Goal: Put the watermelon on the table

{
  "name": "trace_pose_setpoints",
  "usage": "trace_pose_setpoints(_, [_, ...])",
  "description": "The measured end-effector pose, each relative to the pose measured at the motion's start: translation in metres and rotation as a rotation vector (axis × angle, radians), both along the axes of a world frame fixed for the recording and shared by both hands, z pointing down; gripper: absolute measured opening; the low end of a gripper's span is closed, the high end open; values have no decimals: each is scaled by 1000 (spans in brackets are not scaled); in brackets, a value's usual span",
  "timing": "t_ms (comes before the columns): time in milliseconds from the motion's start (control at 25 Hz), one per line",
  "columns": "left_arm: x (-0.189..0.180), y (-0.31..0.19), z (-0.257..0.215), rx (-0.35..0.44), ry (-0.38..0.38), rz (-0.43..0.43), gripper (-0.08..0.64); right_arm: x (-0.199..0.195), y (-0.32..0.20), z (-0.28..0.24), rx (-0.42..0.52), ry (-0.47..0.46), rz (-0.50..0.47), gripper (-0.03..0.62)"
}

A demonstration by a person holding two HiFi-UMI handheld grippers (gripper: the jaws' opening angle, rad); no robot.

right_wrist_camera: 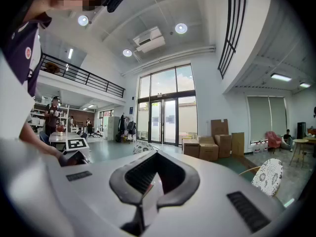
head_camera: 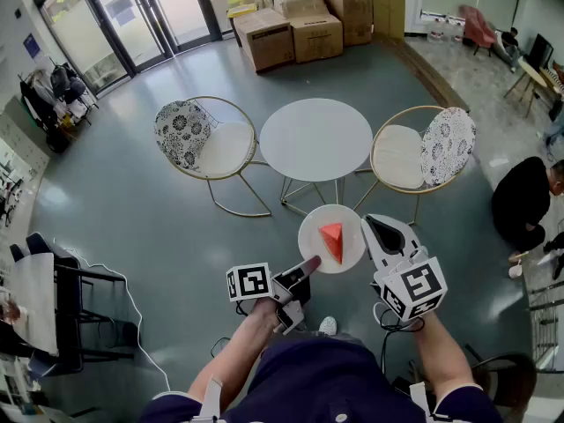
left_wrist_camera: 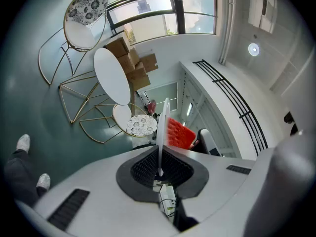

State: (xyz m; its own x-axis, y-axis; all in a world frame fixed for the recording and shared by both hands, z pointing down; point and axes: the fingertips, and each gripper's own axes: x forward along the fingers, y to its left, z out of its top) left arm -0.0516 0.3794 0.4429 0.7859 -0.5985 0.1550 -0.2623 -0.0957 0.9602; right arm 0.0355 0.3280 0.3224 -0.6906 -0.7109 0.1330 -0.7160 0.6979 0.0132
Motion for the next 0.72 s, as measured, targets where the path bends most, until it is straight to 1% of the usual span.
trace_pose_setpoints(320, [4, 1, -2, 8, -3, 6, 14, 2, 2, 0, -10, -14, -3, 5])
trace_pose_setpoints(720, [10, -5, -5, 18, -7, 1, 14, 6, -2, -3, 3, -9, -15, 5])
